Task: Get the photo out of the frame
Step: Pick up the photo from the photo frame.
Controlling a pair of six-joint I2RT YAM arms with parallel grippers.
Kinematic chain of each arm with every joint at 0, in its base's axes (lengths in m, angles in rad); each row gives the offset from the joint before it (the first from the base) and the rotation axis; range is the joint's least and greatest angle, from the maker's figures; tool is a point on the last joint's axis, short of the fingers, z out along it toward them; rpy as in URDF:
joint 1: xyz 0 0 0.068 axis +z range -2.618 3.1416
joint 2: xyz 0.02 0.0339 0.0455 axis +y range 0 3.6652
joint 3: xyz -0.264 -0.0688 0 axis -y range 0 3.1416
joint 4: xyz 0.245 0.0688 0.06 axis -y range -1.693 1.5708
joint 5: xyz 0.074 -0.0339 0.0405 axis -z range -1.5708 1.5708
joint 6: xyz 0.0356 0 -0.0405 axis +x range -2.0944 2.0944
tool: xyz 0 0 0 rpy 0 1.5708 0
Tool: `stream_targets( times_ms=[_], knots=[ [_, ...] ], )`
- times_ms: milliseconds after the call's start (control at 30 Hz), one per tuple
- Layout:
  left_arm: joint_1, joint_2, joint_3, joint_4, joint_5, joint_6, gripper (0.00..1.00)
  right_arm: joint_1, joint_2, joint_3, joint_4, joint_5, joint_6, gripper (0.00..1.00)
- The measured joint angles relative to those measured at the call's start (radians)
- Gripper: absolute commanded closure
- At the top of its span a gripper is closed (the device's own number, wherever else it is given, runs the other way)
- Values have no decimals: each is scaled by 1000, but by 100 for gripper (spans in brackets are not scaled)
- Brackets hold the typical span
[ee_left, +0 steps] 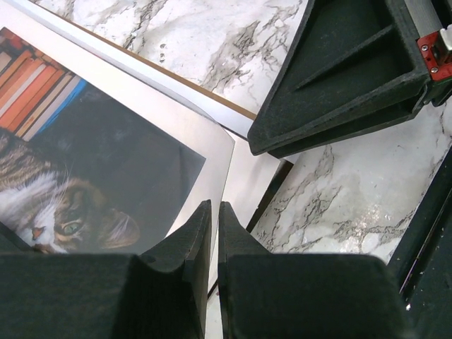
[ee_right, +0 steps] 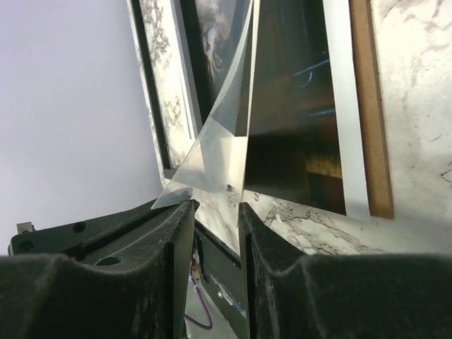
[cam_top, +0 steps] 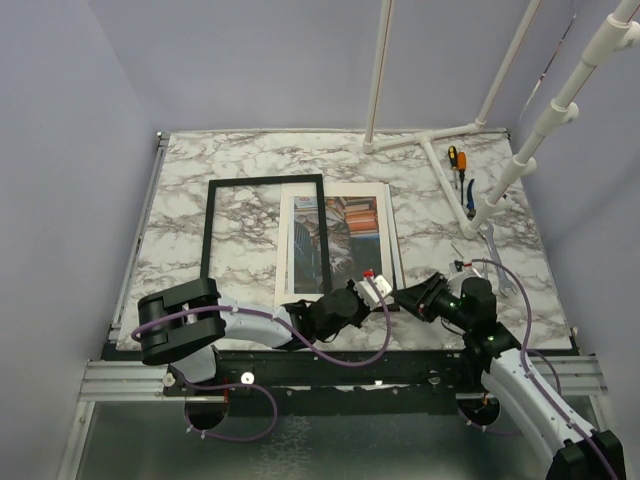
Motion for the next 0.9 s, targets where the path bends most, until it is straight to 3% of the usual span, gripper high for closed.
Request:
stream_targets(
  times_ms=[567,900],
  knots=[
    [0,9,9,-14,1,-6,92,0,291,0,209,19,-89,67],
    [0,10,9,-14,1,-5,92,0,496,0,340,18,-132,74]
  ],
)
